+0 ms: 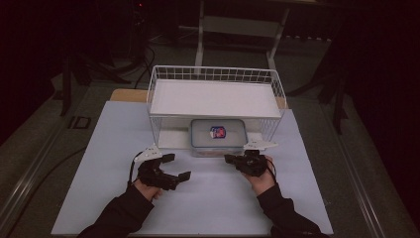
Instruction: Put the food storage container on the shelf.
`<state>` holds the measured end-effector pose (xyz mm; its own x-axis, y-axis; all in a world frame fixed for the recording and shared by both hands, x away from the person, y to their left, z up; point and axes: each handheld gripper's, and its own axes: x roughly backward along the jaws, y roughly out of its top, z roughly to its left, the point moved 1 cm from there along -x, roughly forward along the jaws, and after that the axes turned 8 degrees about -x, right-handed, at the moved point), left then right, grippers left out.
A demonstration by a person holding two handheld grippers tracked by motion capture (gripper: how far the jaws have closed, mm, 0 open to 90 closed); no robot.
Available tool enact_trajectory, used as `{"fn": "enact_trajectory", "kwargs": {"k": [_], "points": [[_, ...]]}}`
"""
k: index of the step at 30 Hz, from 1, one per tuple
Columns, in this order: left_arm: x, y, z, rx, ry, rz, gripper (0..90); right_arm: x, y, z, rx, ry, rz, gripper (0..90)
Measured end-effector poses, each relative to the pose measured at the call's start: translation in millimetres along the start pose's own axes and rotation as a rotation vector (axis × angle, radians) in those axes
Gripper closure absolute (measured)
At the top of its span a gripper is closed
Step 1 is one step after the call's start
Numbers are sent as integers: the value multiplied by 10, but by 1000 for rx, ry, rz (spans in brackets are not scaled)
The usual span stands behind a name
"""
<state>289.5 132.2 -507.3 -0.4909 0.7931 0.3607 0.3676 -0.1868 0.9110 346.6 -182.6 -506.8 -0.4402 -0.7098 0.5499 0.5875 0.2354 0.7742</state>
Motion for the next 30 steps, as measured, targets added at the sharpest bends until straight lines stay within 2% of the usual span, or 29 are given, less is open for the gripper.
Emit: {"fn": "enact_trajectory", "kwargs": {"k": [5, 12, 17, 21, 30], "points": [[-14, -5, -10, -14, 3, -3, 6, -112, 8, -56, 5, -24, 11, 897], [-29, -9, -19, -45, -3, -13, 6, -259, 64, -91, -3, -25, 10, 898], [-41, -22, -26, -53, -2, -14, 6, -360, 111, -90, -10, -27, 7, 898], [-38, -28, -20, -53, -2, -18, 6, -443, 174, -106, -5, -46, 2, 898], [-35, -35, -24, -70, -1, -26, 6, -574, 319, -218, -36, -84, -17, 897]]}}
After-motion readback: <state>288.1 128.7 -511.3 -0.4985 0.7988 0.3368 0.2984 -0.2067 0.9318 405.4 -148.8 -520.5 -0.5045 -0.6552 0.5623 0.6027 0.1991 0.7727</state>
